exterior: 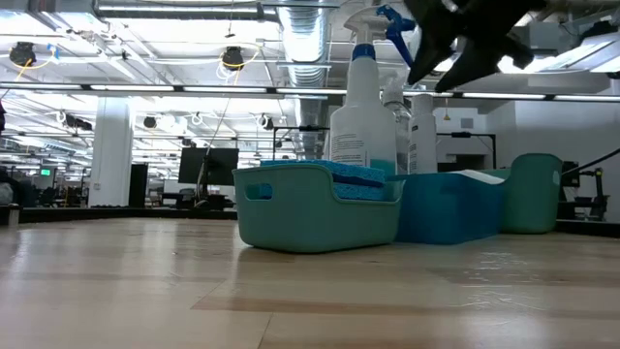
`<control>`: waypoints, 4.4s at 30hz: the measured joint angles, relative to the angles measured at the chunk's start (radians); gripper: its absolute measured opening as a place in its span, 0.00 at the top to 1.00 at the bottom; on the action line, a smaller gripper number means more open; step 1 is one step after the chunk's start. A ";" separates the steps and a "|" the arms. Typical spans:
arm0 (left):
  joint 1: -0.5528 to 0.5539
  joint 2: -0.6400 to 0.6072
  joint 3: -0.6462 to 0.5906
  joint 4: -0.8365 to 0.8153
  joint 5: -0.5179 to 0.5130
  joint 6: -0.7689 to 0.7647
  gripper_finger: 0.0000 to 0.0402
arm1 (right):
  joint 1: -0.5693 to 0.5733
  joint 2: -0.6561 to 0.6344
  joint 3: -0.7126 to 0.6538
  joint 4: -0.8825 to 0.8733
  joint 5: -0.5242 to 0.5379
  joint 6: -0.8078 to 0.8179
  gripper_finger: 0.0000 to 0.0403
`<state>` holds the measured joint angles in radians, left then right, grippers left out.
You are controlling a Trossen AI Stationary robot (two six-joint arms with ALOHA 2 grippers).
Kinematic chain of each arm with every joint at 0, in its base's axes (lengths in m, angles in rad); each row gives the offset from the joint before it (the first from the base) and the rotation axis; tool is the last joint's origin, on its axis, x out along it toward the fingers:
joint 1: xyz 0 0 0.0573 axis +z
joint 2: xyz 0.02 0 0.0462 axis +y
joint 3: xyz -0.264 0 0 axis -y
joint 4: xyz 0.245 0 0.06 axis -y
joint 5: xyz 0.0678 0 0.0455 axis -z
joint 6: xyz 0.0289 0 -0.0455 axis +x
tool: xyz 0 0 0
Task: Pick & Place Kitchen Items
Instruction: Return to Home Position
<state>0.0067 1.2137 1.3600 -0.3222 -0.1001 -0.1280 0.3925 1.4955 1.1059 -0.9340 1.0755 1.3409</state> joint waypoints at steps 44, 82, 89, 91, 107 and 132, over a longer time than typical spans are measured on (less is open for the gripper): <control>-0.021 -0.153 0.001 -0.294 -0.088 -0.034 0.65 | 0.710 -0.614 -0.226 -0.463 0.154 0.693 1.00; -0.062 -0.742 -1.288 0.890 -0.025 -0.016 1.00 | 0.532 -0.525 -0.375 0.277 0.208 0.554 1.00; -0.061 -0.985 -1.353 0.818 0.004 -0.001 1.00 | 0.472 -0.525 -0.375 0.393 0.203 0.441 1.00; -0.057 -1.052 -1.353 0.726 0.004 0.000 1.00 | 0.456 -0.525 -0.375 0.397 0.201 0.440 1.00; -0.052 -1.213 -1.343 0.445 -0.037 0.098 1.00 | 0.343 -0.525 -0.375 0.427 0.124 0.402 1.00; -0.052 -1.212 -1.343 0.401 -0.072 -0.008 0.99 | -0.041 -0.547 -0.375 1.167 -0.579 -1.155 1.00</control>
<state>-0.0456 0.0017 0.0170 0.0784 -0.1719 -0.1360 0.3513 0.9484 0.7307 0.2329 0.4965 0.1855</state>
